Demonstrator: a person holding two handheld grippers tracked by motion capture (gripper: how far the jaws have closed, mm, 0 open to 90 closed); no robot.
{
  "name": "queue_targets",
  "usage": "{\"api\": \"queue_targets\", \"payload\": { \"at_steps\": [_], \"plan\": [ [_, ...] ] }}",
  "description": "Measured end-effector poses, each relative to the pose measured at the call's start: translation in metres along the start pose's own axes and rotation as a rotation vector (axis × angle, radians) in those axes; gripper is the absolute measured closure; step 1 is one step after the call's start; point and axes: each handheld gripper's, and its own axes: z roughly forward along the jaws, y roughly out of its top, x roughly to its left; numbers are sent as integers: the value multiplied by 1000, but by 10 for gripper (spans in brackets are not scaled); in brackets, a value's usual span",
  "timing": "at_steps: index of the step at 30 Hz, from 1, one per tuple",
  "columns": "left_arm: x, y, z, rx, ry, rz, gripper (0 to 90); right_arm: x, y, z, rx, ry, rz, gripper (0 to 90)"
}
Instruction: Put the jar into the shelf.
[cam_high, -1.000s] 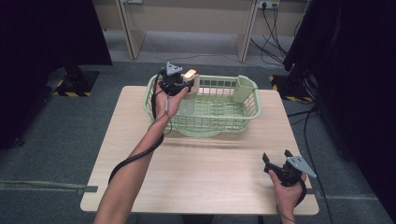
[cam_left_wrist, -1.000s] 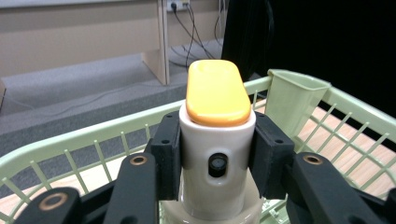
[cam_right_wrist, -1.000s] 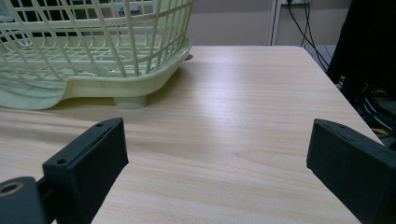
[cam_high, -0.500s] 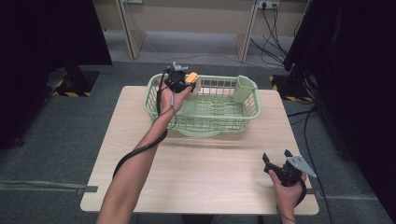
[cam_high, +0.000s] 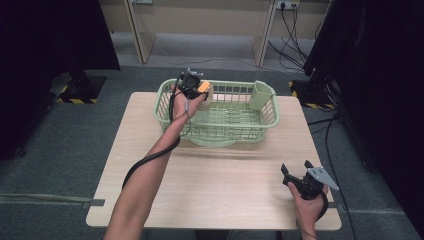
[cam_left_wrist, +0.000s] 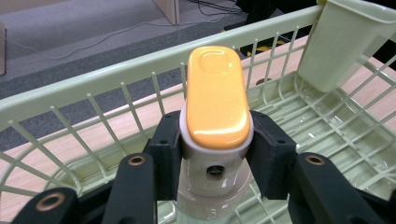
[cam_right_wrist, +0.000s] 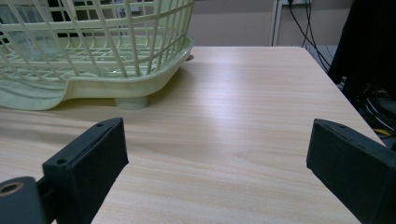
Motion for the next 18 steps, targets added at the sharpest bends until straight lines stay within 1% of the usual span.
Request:
{"api": "queue_targets", "payload": {
  "at_steps": [5, 11, 15, 18],
  "plan": [
    [3, -1, 4, 20, -4, -4, 575, 0, 0, 0, -1, 2, 4, 54],
    [2, -2, 4, 18, -5, 3, 574, 0, 0, 0, -1, 1, 3, 54],
    [3, -4, 3, 17, -10, -7, 571, 0, 0, 0, -3, 0, -1, 54],
    [4, -5, 2, 29, -18, -16, 554, 0, 0, 0, 0, 0, -3, 54]
  ]
}}
